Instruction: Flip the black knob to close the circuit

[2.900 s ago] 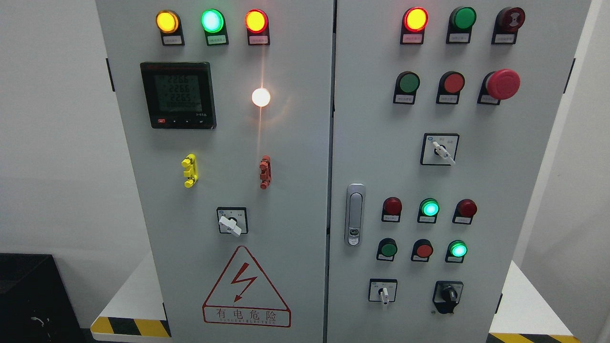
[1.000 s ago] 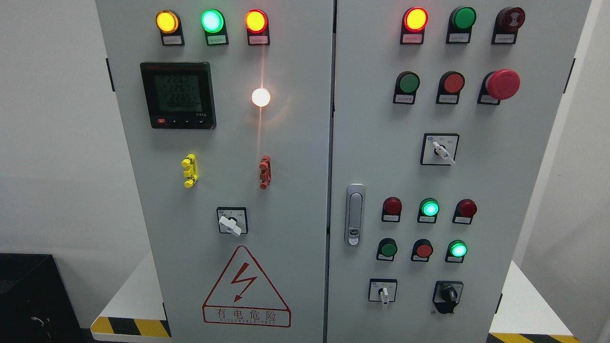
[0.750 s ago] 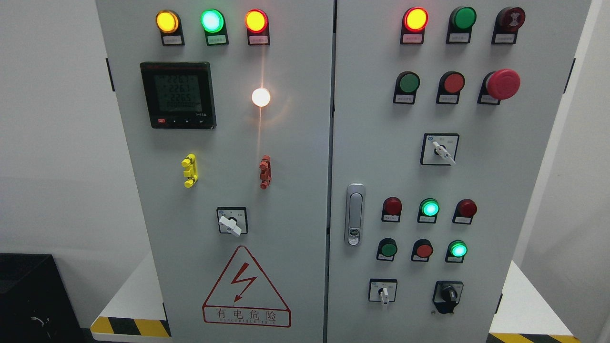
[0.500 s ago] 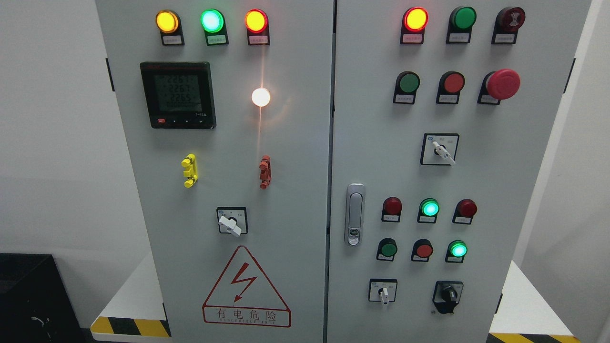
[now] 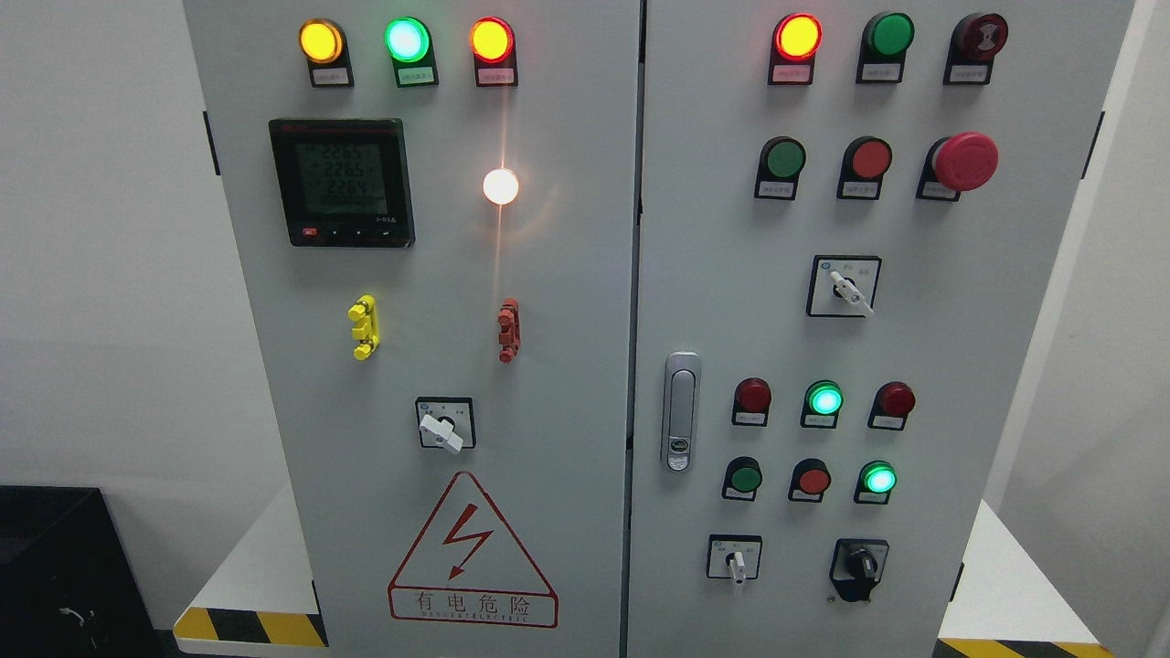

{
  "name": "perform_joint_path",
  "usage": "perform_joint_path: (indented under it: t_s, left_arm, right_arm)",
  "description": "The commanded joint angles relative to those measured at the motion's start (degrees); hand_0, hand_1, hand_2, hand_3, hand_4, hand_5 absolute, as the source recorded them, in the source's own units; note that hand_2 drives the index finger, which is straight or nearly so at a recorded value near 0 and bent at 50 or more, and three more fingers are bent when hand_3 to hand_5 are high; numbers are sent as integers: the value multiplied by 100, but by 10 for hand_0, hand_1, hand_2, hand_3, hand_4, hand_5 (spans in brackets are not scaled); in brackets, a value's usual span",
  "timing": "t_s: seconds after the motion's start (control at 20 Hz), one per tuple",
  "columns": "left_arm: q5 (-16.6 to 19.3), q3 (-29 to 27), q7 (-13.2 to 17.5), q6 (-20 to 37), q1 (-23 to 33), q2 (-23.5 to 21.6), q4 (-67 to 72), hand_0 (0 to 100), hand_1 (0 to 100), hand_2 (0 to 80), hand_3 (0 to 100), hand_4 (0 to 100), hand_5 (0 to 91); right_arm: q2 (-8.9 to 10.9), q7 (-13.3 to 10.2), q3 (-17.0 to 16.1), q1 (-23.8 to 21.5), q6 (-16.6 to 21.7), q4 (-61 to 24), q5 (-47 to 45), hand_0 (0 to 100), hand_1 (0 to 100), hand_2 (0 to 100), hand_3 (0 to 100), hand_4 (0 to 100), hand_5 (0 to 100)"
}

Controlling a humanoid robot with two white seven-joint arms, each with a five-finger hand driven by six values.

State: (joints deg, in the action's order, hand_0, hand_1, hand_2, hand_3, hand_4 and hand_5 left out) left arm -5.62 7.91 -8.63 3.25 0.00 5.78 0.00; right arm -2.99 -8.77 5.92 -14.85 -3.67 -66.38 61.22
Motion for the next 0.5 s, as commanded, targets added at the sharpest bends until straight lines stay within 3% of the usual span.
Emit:
perform_joint_path:
  t_s: [0.0, 0.45]
  left_arm:
    - [0, 0, 2, 0, 132, 2, -167, 120, 556, 0, 0, 0, 0]
    - [0, 0, 2, 0, 132, 2, -167, 120, 556, 0, 0, 0, 0]
  right_arm:
    - [-352, 33, -355, -9, -63, -1613, 786, 0, 0, 906, 1000, 918, 894]
    - [-361, 165, -460, 0, -477, -2370, 768, 0, 0, 922, 1000, 939, 912]
